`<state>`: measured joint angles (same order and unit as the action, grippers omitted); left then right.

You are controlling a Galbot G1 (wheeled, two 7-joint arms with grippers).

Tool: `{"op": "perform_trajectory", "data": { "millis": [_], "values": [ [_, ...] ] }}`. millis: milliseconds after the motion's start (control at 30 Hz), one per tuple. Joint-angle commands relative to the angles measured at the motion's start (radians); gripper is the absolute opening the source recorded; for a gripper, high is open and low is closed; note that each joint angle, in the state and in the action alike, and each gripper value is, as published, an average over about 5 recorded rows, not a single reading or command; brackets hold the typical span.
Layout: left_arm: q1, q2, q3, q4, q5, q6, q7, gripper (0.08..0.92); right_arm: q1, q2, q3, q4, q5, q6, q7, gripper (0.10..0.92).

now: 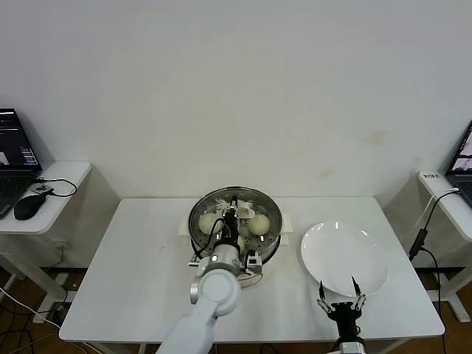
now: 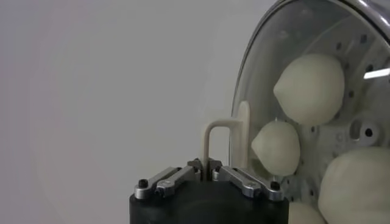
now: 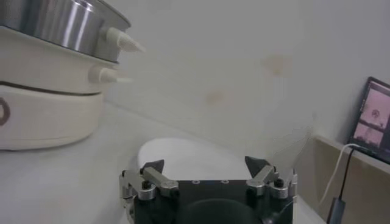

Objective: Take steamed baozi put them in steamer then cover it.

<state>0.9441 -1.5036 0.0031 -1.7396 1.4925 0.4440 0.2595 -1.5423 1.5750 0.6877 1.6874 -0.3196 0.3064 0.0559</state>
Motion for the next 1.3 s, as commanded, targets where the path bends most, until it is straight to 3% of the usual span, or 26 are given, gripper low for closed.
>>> {"op": "perform_trajectory", "data": {
  "millis": [33,267,400,500,667,833,967,1300],
  "values": [
    [0.058,0.018,-0.001,-0.115,-0.011,-0.007,-0.006,0.273,0.000,0.000,0.000,-0.002,-0.001,-0.001,-0.001,0.823],
    [0.209,0.080,-0.040,-0.308,-0.073,-0.028,-0.029,0.481,-0.004,-0.003,-0.001,-0.007,-0.002,-0.001,-0.003,0.823],
    [0.363,0.125,-0.122,-0.453,-0.232,-0.084,-0.086,0.593,-0.013,-0.015,-0.002,-0.004,0.006,0.002,-0.005,0.823],
    [0.529,0.166,-0.228,-0.526,-0.479,-0.168,-0.208,0.680,-0.018,-0.022,-0.005,0.000,0.022,0.010,-0.014,0.823],
    [0.717,0.231,-0.474,-0.525,-1.239,-0.436,-0.367,0.801,-0.027,-0.030,-0.020,0.012,0.068,0.027,-0.034,0.823],
    [0.798,0.213,-0.607,-0.416,-1.561,-0.642,-0.447,0.822,-0.066,-0.053,-0.039,0.056,0.117,0.046,-0.062,0.823],
    [0.839,0.221,-0.609,-0.388,-1.715,-0.646,-0.463,0.823,-0.115,-0.095,-0.047,0.100,0.170,0.056,-0.084,0.823],
    [0.864,0.222,-0.609,-0.322,-1.789,-0.693,-0.446,0.823,-0.217,-0.156,-0.068,0.194,0.275,0.045,-0.134,0.823]
  ]
}}
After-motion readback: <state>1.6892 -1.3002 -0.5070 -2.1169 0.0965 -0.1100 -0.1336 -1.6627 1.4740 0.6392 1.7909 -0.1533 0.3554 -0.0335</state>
